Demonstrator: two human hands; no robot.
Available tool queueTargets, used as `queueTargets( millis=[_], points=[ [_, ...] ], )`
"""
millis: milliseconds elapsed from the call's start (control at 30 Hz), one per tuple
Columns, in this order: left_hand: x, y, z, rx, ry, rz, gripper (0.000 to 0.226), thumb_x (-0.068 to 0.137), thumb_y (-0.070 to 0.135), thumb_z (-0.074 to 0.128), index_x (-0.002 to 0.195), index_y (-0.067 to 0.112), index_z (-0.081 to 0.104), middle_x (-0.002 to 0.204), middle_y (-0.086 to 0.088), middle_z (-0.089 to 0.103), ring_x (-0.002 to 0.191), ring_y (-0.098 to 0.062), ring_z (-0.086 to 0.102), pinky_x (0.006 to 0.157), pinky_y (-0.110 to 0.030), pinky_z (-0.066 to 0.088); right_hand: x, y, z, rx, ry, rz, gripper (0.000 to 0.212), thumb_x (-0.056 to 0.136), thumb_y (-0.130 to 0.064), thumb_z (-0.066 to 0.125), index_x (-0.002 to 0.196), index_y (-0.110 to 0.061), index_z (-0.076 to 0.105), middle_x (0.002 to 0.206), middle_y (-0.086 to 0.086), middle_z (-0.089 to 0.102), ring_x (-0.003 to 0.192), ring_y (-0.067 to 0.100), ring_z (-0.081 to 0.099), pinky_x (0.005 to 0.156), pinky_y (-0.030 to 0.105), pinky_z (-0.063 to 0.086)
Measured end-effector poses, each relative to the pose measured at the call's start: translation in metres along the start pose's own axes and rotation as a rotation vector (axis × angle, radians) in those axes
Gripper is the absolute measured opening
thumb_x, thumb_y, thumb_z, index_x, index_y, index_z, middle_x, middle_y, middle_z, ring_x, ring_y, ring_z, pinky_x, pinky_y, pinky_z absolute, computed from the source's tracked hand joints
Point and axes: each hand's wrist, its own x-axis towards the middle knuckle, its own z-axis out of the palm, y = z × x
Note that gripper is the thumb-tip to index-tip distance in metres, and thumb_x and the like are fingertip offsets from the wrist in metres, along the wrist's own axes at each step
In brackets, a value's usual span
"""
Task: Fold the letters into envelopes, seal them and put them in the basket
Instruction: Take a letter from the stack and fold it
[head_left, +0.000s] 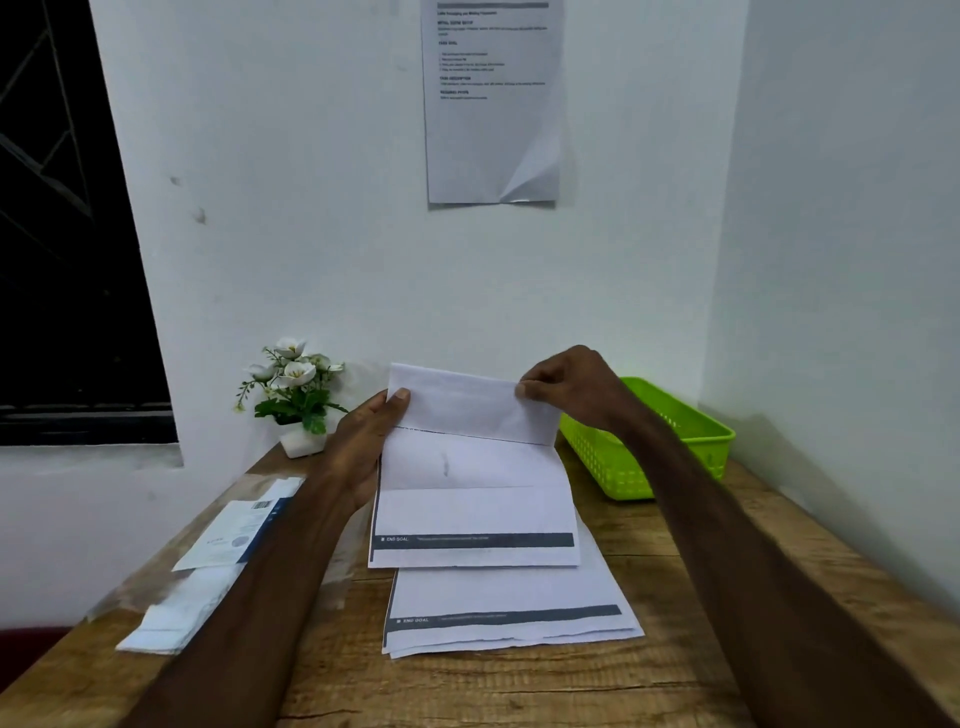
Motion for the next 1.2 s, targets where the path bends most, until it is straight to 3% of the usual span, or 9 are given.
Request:
queueTargets(
  millis=[200,333,467,633,733,867,1067,1200],
  points=[
    [-0.001,0.004,-0.001,-0.001,-0.001,-0.015,0.038,0.099,0.029,0.062,0.131,0.008,0.065,0.125,-0.016,0.070,0.117,-0.035,0.065,0.097,-0.052,0.055,-0.017,0.024,-0.011,0.234,0.085,0.114,0.009,0.089,-0.017,0.075,0.084,-0.011,0.081,0.076,0.001,0.075,0.072,0.008,0.067,0.063,0.030,0.056],
    [-0.002,0.006,0.000,-0.038,-0.017,-0.005,0.038,0.100,0.028,0.059,0.133,0.008,0.063,0.127,-0.014,0.070,0.118,-0.031,0.066,0.092,-0.048,0.058,-0.027,0.022,-0.006,0.515,0.009,0.212,0.022,0.090,-0.020,0.076,0.098,0.001,0.074,0.094,0.014,0.076,0.082,0.022,0.073,0.069,0.039,0.061],
    [-0.003,0.006,0.003,-0.042,-0.046,-0.024,0.039,0.102,0.030,0.058,0.135,0.010,0.062,0.130,-0.014,0.068,0.121,-0.032,0.065,0.100,-0.056,0.052,-0.031,0.018,-0.002,0.640,-0.050,0.242,0.022,0.090,-0.015,0.074,0.111,-0.008,0.076,0.103,0.012,0.078,0.086,0.022,0.074,0.075,0.040,0.060],
    [-0.008,0.007,-0.003,0.050,-0.160,-0.220,0.045,0.093,0.026,0.070,0.132,0.005,0.064,0.128,-0.017,0.069,0.120,-0.034,0.065,0.103,-0.054,0.051,-0.029,0.022,0.006,0.697,0.049,0.252,0.022,0.093,-0.014,0.071,0.114,-0.011,0.075,0.103,0.010,0.078,0.089,0.025,0.075,0.075,0.040,0.061],
    [-0.009,0.001,-0.003,0.099,-0.157,-0.286,0.046,0.088,0.019,0.072,0.131,0.002,0.064,0.126,-0.021,0.069,0.117,-0.036,0.067,0.094,-0.053,0.056,-0.029,0.024,0.008,0.712,0.084,0.267,0.022,0.095,-0.011,0.068,0.116,-0.009,0.074,0.103,0.009,0.078,0.089,0.024,0.075,0.073,0.038,0.062],
    [-0.008,-0.001,-0.001,0.067,-0.086,-0.302,0.034,0.097,0.014,0.064,0.127,0.000,0.064,0.121,-0.022,0.071,0.112,-0.035,0.069,0.085,-0.048,0.061,-0.031,0.024,0.008,0.720,0.118,0.258,0.019,0.096,-0.010,0.066,0.113,-0.010,0.075,0.104,0.009,0.078,0.087,0.021,0.075,0.067,0.033,0.062],
    [-0.007,0.002,-0.002,-0.007,-0.004,-0.375,0.023,0.102,0.015,0.055,0.116,-0.001,0.065,0.097,-0.019,0.077,0.077,-0.029,0.077,0.063,-0.044,0.064,-0.031,0.021,0.007,0.726,0.148,0.169,0.020,0.097,-0.008,0.065,0.114,-0.010,0.075,0.101,0.004,0.079,0.088,0.017,0.075,0.069,0.035,0.062],
    [-0.007,0.007,-0.003,-0.089,0.017,-0.321,0.025,0.105,0.018,0.051,0.117,0.001,0.064,0.091,-0.017,0.078,0.075,-0.027,0.077,0.061,-0.041,0.064,-0.030,0.022,0.009,0.679,0.117,0.064,0.025,0.097,-0.003,0.063,0.118,-0.011,0.075,0.109,0.003,0.078,0.100,0.015,0.072,0.083,0.039,0.062]
  ],
)
